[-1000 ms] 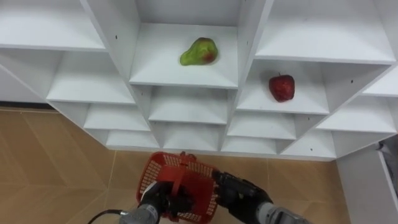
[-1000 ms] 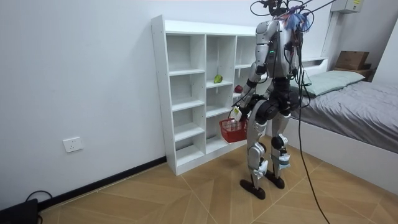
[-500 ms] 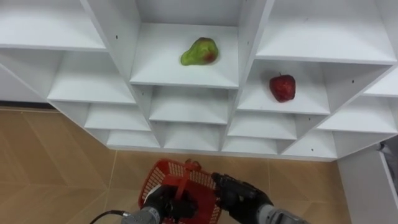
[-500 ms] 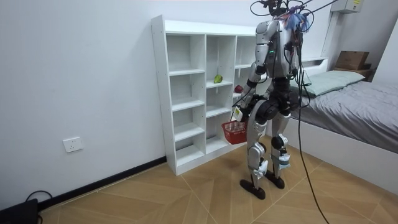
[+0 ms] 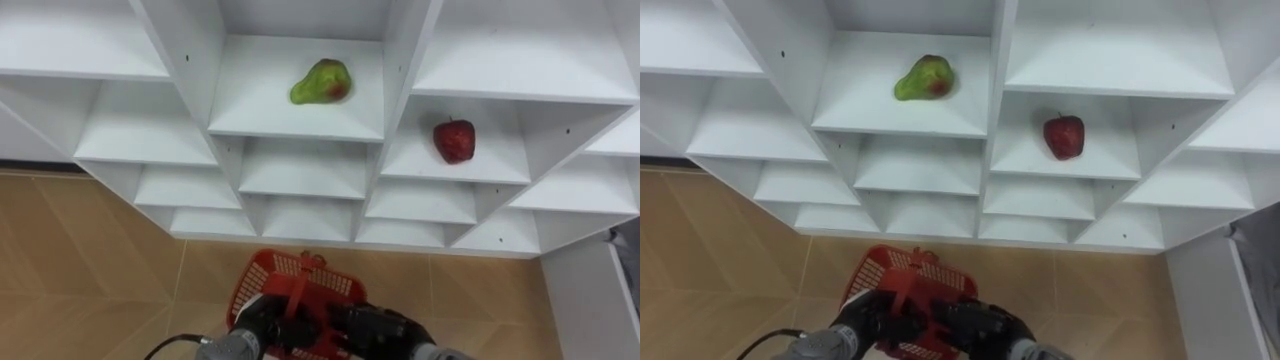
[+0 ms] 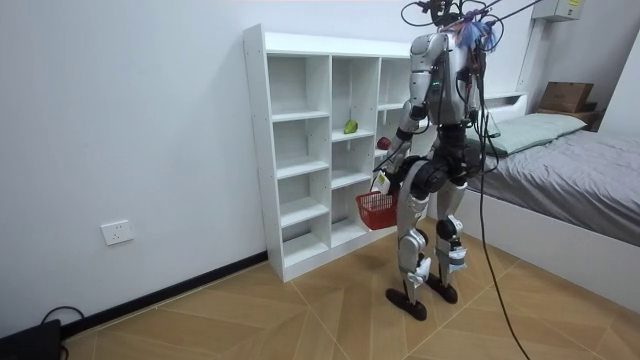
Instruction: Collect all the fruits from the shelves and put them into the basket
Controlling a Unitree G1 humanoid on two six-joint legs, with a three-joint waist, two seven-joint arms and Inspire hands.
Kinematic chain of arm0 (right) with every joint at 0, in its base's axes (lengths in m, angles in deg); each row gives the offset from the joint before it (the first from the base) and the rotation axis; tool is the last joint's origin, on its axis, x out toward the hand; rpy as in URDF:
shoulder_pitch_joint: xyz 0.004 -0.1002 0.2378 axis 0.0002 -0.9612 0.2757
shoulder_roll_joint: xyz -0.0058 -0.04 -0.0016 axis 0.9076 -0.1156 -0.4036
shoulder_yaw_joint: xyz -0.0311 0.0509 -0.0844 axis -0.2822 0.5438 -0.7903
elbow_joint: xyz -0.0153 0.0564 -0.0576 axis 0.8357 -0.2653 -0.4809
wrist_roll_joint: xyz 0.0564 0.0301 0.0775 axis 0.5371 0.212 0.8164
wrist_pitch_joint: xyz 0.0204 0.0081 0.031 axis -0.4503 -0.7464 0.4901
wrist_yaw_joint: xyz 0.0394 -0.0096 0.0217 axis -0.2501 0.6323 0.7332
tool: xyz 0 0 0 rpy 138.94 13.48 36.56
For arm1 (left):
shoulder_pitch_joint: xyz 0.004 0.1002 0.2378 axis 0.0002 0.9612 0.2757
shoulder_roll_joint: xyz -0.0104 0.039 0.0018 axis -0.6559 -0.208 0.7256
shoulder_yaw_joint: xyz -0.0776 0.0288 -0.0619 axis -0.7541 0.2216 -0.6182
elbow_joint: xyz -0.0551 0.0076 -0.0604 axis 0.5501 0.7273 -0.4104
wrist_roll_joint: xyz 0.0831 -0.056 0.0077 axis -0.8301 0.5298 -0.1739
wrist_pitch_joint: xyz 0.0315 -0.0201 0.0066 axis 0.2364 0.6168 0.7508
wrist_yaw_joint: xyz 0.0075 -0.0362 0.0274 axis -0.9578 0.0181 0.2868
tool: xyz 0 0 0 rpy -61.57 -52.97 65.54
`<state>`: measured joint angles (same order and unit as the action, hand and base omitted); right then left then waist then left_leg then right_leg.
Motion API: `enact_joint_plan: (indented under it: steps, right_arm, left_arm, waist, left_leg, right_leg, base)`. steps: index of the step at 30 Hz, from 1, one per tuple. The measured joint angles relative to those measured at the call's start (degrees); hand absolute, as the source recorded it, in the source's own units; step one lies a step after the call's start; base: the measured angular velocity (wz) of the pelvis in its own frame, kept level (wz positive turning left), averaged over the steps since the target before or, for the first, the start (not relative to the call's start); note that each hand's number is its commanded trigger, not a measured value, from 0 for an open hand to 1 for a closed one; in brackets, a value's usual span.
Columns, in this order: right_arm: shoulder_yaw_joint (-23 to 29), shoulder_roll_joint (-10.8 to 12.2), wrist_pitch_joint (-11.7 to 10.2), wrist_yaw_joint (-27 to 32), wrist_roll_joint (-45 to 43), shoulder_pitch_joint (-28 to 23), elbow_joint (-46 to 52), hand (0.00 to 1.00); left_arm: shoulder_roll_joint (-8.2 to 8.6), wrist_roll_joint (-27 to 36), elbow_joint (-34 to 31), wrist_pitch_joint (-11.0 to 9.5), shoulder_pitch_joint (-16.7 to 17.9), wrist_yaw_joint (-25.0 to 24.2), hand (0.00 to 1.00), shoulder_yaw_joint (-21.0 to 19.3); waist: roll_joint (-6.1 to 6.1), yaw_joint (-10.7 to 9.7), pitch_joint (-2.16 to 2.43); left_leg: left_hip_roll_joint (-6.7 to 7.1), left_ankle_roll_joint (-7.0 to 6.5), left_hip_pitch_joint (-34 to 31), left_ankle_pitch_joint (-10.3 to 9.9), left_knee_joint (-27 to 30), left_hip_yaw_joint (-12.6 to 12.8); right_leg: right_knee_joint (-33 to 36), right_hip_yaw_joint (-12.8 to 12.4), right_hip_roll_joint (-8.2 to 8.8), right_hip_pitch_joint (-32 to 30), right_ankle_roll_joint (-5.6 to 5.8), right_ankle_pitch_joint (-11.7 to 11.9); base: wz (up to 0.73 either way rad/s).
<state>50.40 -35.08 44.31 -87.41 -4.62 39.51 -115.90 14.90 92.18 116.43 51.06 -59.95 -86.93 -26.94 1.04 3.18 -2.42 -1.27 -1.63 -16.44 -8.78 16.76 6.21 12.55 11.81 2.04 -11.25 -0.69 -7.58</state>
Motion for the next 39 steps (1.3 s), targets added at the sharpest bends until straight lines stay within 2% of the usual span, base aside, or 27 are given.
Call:
enact_joint_plan:
  steps: [13,21,39]
  right_arm:
    - [-0.05,-0.28,0.06,-0.42,-0.66,0.06,-2.62,0.00]
    - [0.01,-0.18,0.04,-0.45,0.03,0.04,-2.56,0.00]
    - [0.14,0.77,0.07,-0.46,3.79,0.00,-2.54,0.00]
  left_arm:
    - [-0.35,-0.04,0.05,0.01,-0.81,-0.01,1.00,0.07]
    - [0.17,-0.07,0.09,0.11,-0.84,-0.09,1.00,0.03]
    - [0.15,-0.43,0.36,0.14,-0.75,-0.13,1.00,0.01]
  waist:
    - [-0.03,-0.13,0.02]
    - [-0.21,0.04,0.13]
    - [-0.51,0.23,0.30]
  left_leg:
    - [-0.02,0.02,0.04,0.06,0.04,0.01]
    - [-0.02,0.03,0.16,0.06,-0.11,0.13]
    - [0.01,0.08,1.00,0.33,-0.46,0.17]
  right_leg:
    - [0.06,-0.05,-0.02,0.02,-0.01,0.00]
    - [0.07,-0.37,-0.07,0.00,-0.02,0.01]
    - [0.38,-0.61,-0.04,0.39,-0.08,0.06]
  base:
    - [0.00]
    - [0.00]
    - [0.00]
